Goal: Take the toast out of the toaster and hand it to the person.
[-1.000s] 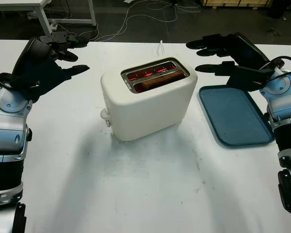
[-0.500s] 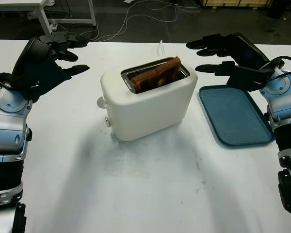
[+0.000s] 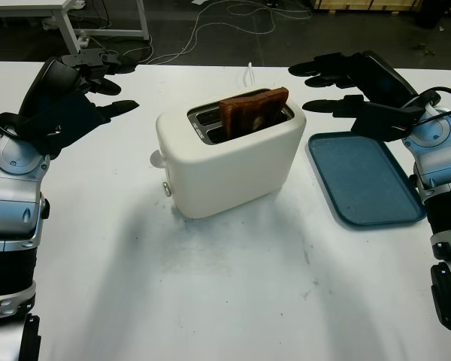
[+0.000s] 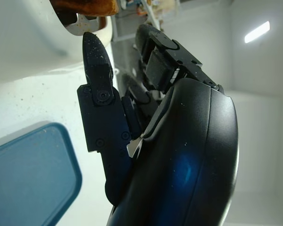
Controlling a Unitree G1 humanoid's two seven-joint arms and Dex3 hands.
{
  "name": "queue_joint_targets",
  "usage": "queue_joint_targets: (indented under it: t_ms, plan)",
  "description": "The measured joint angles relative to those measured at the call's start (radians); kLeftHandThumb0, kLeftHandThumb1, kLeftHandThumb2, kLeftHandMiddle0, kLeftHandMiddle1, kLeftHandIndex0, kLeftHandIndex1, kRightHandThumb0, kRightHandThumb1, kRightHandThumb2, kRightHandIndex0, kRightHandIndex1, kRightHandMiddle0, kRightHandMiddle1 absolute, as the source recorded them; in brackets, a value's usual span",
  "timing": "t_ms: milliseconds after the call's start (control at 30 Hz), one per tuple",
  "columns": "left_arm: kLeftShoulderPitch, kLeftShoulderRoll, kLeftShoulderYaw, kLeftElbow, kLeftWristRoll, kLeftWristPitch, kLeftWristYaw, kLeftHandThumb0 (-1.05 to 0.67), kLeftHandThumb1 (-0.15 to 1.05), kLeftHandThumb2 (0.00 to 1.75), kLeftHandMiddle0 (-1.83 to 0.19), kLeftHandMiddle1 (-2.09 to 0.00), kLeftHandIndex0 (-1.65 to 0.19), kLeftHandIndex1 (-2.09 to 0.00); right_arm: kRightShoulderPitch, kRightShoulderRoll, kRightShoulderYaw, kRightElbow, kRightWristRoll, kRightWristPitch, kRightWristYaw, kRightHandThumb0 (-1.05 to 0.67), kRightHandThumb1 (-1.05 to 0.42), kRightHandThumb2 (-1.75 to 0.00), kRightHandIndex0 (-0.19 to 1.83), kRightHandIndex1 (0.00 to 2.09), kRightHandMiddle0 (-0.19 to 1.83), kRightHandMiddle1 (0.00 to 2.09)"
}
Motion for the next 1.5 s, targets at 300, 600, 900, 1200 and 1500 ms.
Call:
queue_joint_targets:
  t_ms: [300, 600, 900, 1200, 1500]
  plan:
    - [0.000, -0.001, 0.001, 0.002, -0.001, -0.002, 0.000, -0.51, 0.85, 0.00, -0.37, -0.88, -0.57, -0.27, -0.058, 0.006, -0.062, -0.135, 0.117, 0.036, 0.041, -0.48, -0.71, 0.00, 0.71, 0.04, 0.69, 0.03]
    - [0.000, -0.001, 0.000, 0.002, 0.004, -0.013, 0.000, -0.51, 0.86, 0.00, -0.38, -0.87, -0.57, -0.28, -0.151, 0.027, -0.031, -0.200, 0.107, 0.070, 0.083, -0.58, -0.63, 0.00, 0.78, 0.10, 0.75, 0.06]
    - [0.000, 0.008, -0.003, 0.003, 0.019, -0.013, 0.000, -0.54, 0.86, 0.00, -0.40, -0.86, -0.58, -0.28, -0.219, 0.091, 0.104, -0.163, 0.005, 0.087, 0.110, -0.66, -0.64, 0.00, 0.41, 0.90, 0.76, 0.08]
    - [0.000, 0.008, -0.002, 0.006, 0.016, -0.022, 0.000, -0.55, 0.86, 0.00, -0.41, -0.84, -0.58, -0.28, -0.219, 0.143, 0.168, -0.069, -0.042, 0.085, 0.117, -0.52, -0.67, -0.01, 0.40, 0.80, 0.73, 0.06]
    - [0.000, 0.007, -0.001, 0.001, 0.014, -0.019, 0.000, -0.51, 0.86, 0.00, -0.39, -0.83, -0.57, -0.27, -0.219, 0.155, 0.183, 0.013, -0.087, 0.066, 0.106, -0.50, -0.70, 0.00, 0.44, 0.75, 0.73, 0.06]
